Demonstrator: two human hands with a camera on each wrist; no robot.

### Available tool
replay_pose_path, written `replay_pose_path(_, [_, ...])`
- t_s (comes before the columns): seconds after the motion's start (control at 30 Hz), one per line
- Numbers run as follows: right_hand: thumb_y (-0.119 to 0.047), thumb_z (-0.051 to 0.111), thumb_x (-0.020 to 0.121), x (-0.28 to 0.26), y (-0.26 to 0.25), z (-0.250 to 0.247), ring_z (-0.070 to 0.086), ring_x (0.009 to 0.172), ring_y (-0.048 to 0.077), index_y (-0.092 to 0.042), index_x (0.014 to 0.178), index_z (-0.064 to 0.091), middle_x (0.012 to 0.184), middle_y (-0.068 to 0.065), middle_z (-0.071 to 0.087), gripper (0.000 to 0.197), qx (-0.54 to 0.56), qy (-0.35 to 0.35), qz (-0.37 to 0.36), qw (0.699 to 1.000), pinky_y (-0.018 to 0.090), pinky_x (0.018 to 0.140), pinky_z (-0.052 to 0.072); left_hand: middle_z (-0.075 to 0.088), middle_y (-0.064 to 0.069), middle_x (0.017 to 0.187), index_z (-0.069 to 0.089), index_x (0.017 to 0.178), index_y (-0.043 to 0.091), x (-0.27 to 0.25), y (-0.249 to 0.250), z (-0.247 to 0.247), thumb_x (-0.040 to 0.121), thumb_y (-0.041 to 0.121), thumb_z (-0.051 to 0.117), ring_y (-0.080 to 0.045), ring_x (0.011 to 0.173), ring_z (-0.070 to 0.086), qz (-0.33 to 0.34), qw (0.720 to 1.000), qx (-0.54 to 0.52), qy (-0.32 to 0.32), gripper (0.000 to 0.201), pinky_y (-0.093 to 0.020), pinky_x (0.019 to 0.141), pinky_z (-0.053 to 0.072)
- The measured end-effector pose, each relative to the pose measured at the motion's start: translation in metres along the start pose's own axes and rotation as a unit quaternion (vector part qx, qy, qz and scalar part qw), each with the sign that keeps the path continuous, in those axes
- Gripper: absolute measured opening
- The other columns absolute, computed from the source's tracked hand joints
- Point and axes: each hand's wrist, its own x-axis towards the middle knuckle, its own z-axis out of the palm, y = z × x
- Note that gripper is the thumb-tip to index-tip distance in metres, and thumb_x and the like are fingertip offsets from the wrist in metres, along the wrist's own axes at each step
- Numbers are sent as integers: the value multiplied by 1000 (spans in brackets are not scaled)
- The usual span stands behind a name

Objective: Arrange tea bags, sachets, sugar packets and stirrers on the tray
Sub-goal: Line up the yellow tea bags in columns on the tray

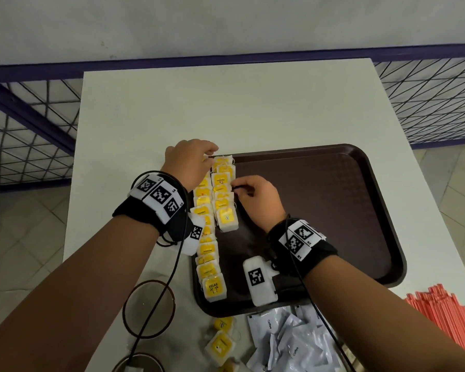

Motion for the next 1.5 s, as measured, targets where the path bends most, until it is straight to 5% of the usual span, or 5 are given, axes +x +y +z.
replay_pose_path(0.57, [5,49,86,15,-2,-2,61,94,12,-9,103,69,107,7,68,29,41,-22,-7,999,15,86,46,60,10,92,63,86,30,21,3,-8,89,23,56,-18,104,58,-35,988,-16,-149,10,-45,102,37])
replay_pose_path(0.77, [4,52,84,18,-4,1,59,102,11,-8,111,65,115,7,66,32,61,-27,-14,998,5,87,42,60,13,87,68,90,29,22,7,-7,90,25,52,-18,103,57,-44,994,33,-91,16,-41,99,26])
replay_pose_path(1.0, [1,53,85,20,-6,5,62,101,12,-11,115,63,112,5,65,33,88,-17,-12,996,22,93,48,62,17,77,69,93,31,29,12,-14,85,23,57,-11,100,56,-22,992,38,-115,16,-40,96,23])
replay_pose_path(1.3, [4,63,80,20,-8,7,60,81,9,-13,100,59,90,-5,60,27,179,20,-3,984,19,79,52,69,17,82,69,95,32,29,13,-13,85,19,56,-5,97,56,5,990,29,-140,21,-40,93,25])
replay_pose_path(1.5, [8,60,81,21,-7,4,63,87,12,-12,101,58,94,-7,62,28,213,13,-18,977,24,81,54,61,17,84,68,95,33,28,14,-17,88,16,48,-10,98,54,15,987,54,-148,27,-39,94,24])
